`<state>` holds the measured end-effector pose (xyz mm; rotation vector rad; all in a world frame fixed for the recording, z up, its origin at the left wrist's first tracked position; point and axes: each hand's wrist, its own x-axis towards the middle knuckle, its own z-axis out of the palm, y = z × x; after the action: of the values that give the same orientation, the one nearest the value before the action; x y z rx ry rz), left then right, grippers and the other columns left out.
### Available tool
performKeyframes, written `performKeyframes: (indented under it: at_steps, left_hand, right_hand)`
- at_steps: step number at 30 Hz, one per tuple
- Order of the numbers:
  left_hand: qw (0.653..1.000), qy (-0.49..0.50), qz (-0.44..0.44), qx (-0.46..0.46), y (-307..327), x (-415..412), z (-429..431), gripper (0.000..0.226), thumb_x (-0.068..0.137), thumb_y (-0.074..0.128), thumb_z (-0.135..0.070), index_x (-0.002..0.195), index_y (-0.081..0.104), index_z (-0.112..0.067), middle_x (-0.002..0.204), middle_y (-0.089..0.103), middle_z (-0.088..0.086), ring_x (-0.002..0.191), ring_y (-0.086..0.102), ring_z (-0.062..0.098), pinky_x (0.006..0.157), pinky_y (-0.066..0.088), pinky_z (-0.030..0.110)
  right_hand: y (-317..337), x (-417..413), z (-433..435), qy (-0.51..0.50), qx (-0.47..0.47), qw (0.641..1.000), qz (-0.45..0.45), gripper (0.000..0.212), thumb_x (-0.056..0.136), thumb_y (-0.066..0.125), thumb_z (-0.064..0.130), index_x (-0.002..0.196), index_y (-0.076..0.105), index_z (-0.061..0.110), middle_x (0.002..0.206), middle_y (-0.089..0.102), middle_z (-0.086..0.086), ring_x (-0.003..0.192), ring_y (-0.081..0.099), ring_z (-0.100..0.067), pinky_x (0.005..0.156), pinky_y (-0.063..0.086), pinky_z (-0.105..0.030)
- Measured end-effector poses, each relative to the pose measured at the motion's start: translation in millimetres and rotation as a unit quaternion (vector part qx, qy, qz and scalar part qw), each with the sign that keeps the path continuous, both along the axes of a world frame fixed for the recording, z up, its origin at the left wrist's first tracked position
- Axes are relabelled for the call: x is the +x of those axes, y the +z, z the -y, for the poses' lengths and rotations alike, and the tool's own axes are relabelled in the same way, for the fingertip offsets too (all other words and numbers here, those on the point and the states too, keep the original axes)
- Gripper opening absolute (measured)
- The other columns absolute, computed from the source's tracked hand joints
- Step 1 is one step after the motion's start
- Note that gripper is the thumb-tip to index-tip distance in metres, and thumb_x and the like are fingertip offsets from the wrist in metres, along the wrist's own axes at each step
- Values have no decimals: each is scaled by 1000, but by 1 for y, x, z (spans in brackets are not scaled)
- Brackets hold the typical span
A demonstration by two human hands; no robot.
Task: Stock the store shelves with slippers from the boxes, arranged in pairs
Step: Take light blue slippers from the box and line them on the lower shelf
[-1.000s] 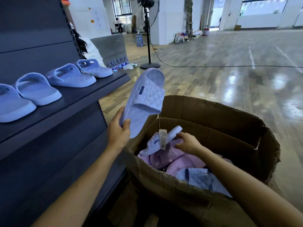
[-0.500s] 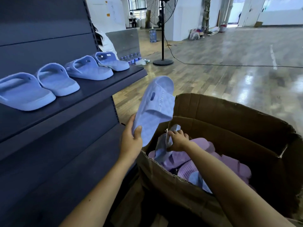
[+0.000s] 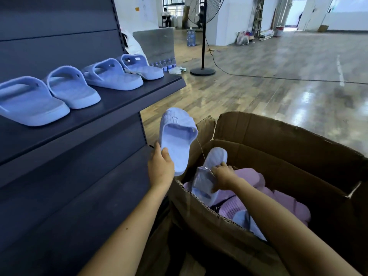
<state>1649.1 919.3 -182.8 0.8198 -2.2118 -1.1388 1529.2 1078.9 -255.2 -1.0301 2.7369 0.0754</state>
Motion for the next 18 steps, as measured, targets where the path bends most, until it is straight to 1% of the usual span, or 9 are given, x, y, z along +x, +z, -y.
performKeyframes:
  at_steps: [2,4,6,7,8,10,12,15,18]
  left_hand:
    - [1000,8,-3,10,1,-1,1,41,100,32,-20,135,41,-1,135,50,19,122,46,35,95,36,35]
    - [1000,8,-9,20,2,1,1,42,100,32,-20,138,39,-3,138,48,17,126,43,33,98,34,33]
    - [999,-1,-20,27,3,4,0,43,100,33,-20,140,38,-4,140,46,16,128,42,31,100,33,32]
    - [999,-4,-27,31,4,6,1,43,100,33,-20,140,37,-5,140,46,16,128,43,31,100,33,32]
    - [999,-6,-34,37,5,7,1,42,100,34,-20,140,38,-6,139,47,16,127,44,31,99,35,32]
    - [998,-13,-42,52,6,10,2,41,100,34,-19,138,41,-7,136,50,16,123,47,31,95,38,33]
    - [996,-21,-45,72,7,13,0,40,99,34,-19,137,41,-7,137,50,15,123,48,31,95,39,33]
    - [991,-25,-81,100,13,22,-5,42,99,37,-19,139,40,-7,140,47,13,126,46,28,98,38,32]
    - [982,-4,-147,116,31,36,-1,39,99,39,-17,137,43,-9,138,49,11,124,48,24,88,38,21]
  right_hand:
    - [8,5,-1,43,-11,999,-20,53,79,66,43,123,52,17,118,56,-4,116,44,-22,101,34,-36]
    - [21,13,-7,53,-34,997,-38,43,82,63,41,115,56,15,108,62,-4,106,53,-20,103,35,-35]
    - [34,21,-11,16,-92,993,-67,35,82,62,39,104,56,12,97,64,-5,89,58,-20,83,43,-32]
    - [42,26,-12,-20,-135,988,-76,34,82,61,38,101,54,11,93,63,-6,85,58,-21,73,42,-31]
    - [50,29,-13,-68,-185,978,-74,35,83,61,38,101,53,9,94,62,-8,85,59,-23,70,41,-32]
    - [69,32,-13,-178,-282,942,-43,38,85,60,37,103,51,5,101,63,-13,95,59,-30,75,43,-36]
    - [88,32,-12,-252,-354,901,4,34,87,59,31,103,50,3,102,61,-15,100,57,-33,77,41,-36]
    - [111,40,-8,-269,-423,863,65,21,85,60,21,101,51,8,94,56,-8,93,54,-27,75,38,-31]
    - [127,53,4,-252,-442,855,104,28,82,62,17,106,55,2,100,61,-13,96,56,-29,83,44,-38]
